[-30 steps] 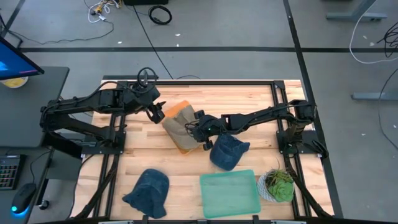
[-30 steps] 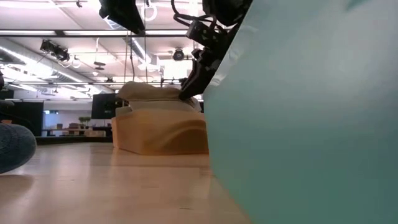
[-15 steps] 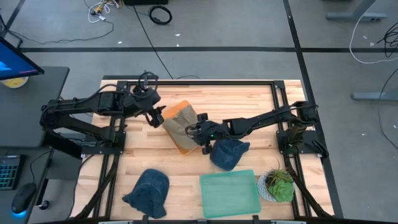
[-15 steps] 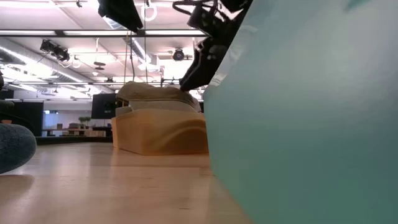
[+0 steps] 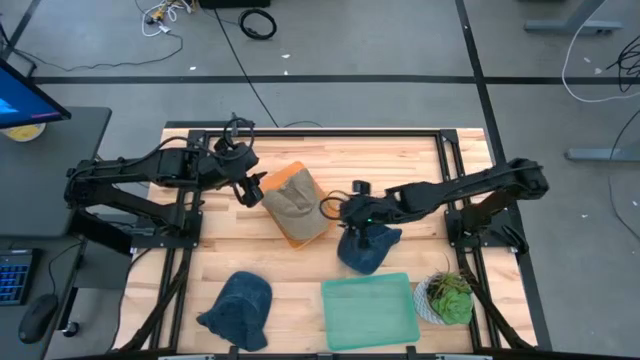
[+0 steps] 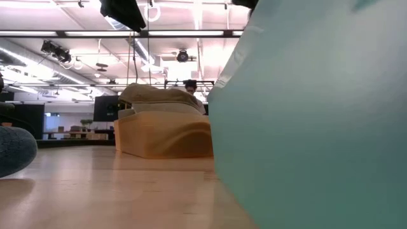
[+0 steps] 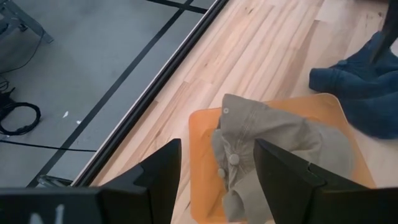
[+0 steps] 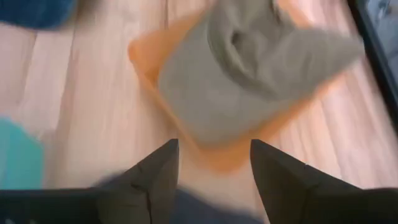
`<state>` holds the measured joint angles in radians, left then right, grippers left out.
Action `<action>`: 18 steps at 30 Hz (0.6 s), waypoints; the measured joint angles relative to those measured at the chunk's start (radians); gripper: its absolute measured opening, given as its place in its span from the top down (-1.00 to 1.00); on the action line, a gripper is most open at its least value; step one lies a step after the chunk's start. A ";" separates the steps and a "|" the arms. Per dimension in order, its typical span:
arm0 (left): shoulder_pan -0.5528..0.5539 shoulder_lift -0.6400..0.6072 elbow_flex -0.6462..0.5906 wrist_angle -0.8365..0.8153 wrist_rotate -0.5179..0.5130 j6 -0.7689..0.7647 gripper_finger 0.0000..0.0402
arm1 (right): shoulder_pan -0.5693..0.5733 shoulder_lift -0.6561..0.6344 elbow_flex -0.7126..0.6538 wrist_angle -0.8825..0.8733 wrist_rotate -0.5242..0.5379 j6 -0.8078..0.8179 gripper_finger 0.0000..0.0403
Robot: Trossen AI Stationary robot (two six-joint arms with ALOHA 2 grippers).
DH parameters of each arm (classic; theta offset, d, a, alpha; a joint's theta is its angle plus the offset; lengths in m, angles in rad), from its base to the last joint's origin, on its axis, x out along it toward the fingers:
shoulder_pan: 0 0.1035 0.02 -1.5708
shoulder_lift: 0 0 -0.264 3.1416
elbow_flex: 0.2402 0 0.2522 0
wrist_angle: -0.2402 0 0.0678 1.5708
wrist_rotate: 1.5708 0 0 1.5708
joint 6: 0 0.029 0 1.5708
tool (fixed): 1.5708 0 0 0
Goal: Pick & Place hat
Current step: Put the right blue cap into the green bin
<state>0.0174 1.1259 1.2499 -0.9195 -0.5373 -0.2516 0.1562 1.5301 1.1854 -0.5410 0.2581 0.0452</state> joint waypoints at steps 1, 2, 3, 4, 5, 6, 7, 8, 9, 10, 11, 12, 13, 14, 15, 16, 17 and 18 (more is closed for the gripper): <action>0.000 0.000 0.000 0.001 0.000 0.000 -0.03 | 0.002 -0.017 0.000 -0.035 -0.007 0.033 -0.01; 0.000 0.000 0.000 0.001 0.000 0.000 -0.03 | 0.002 -0.030 0.000 -0.062 -0.016 0.066 -0.01; 0.000 0.000 0.000 0.000 0.000 0.000 -0.03 | 0.002 -0.042 0.000 -0.089 -0.026 0.102 -0.01; 0.000 0.000 0.000 0.001 0.000 0.000 -0.03 | 0.002 -0.052 0.000 -0.123 -0.032 0.141 -0.01; 0.000 0.000 0.000 0.001 0.000 0.000 -0.03 | 0.002 -0.058 0.000 -0.154 -0.033 0.183 -0.01; 0.000 0.000 0.000 0.001 0.000 0.000 -0.03 | 0.002 -0.064 0.000 -0.175 -0.033 0.226 -0.01; 0.000 0.000 0.000 0.001 0.000 0.000 -0.03 | 0.002 -0.067 0.000 -0.195 -0.034 0.261 -0.01; 0.000 0.000 0.000 0.001 0.000 0.000 -0.03 | 0.002 -0.068 0.000 -0.221 -0.034 0.292 -0.01; 0.000 0.000 0.000 0.001 0.000 0.000 -0.03 | 0.002 -0.069 0.000 -0.242 -0.039 0.316 -0.01; 0.000 0.000 0.000 0.001 0.000 0.000 -0.03 | 0.002 -0.069 0.000 -0.260 -0.050 0.337 -0.01; 0.000 0.000 0.000 0.001 0.000 0.000 -0.03 | 0.002 -0.069 0.000 -0.282 -0.066 0.358 -0.01; 0.000 0.000 0.000 0.001 0.000 0.000 -0.03 | 0.002 -0.066 0.000 -0.301 -0.092 0.379 -0.01; 0.000 0.000 0.000 0.001 0.000 0.000 -0.03 | 0.002 -0.063 0.000 -0.313 -0.119 0.402 -0.01; 0.000 0.000 0.000 0.000 0.000 0.000 -0.03 | 0.002 -0.062 -0.003 -0.317 -0.147 0.427 -0.01; 0.000 0.000 0.000 0.001 0.000 0.000 -0.03 | 0.002 -0.062 -0.008 -0.318 -0.172 0.453 -0.01; 0.000 0.000 0.000 0.001 -0.001 0.001 -0.03 | 0.002 -0.062 -0.016 -0.313 -0.192 0.476 -0.01; 0.000 0.000 0.000 0.001 -0.001 0.000 -0.03 | 0.002 -0.062 -0.025 -0.306 -0.211 0.498 -0.01; 0.000 0.001 0.000 0.000 0.000 0.000 -0.03 | 0.002 -0.062 -0.036 -0.304 -0.226 0.518 -0.01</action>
<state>0.0174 1.1267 1.2499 -0.9192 -0.5377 -0.2512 0.1585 1.4681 1.1496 -0.8449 0.0325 0.5630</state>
